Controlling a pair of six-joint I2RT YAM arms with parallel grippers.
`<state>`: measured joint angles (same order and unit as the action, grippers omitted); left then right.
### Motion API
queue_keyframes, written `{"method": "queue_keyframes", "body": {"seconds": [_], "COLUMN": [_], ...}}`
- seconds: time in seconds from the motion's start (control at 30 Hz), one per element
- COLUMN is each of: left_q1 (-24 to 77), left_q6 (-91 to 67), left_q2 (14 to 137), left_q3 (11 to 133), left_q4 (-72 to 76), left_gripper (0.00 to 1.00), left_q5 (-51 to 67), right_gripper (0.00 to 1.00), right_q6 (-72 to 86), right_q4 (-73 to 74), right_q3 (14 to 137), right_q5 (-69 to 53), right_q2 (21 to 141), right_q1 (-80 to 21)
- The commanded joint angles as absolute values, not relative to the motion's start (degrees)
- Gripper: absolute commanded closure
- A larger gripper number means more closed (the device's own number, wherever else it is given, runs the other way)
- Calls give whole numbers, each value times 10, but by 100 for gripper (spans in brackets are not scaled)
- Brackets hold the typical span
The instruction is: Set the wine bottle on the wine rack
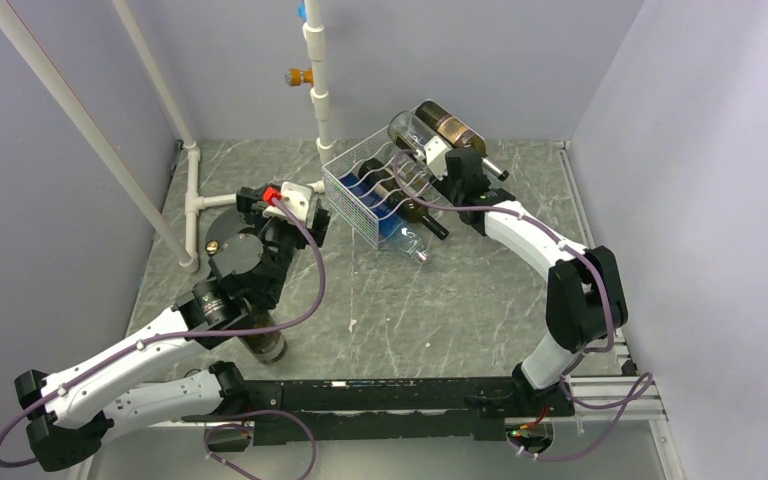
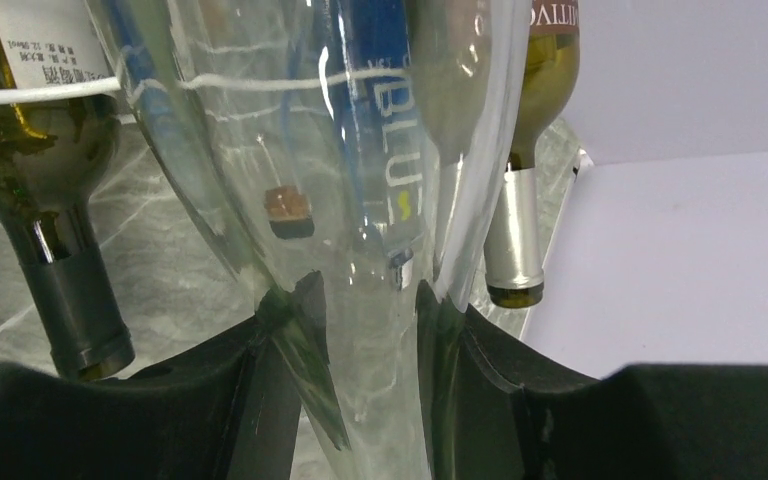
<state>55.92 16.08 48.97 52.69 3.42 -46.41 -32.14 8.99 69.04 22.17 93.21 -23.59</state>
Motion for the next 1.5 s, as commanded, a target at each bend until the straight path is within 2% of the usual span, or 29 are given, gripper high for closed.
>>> {"method": "queue_keyframes", "body": {"seconds": [0.0,1.23,1.4,1.47], "left_q1": [559,558,557,557], "left_q6": [169,172,172,171], "left_q2": [487,511,510,510], "left_q3": [530,530,529,529], "left_q4": [55,56,57,57], "left_gripper": [6,4,4,4], "left_q5": [-459,-447,-447,-447], "right_gripper": [100,100,90,82], "right_q6": [-313,-314,-309,-307], "right_q4": [-65,-104,-74,-66], "right_q3": [766,820,830,831], "right_q5": [208,165,154,151], "right_q2": [919,1058,1060,1060], "right_q1": [-227,-189,-189,-189]}}
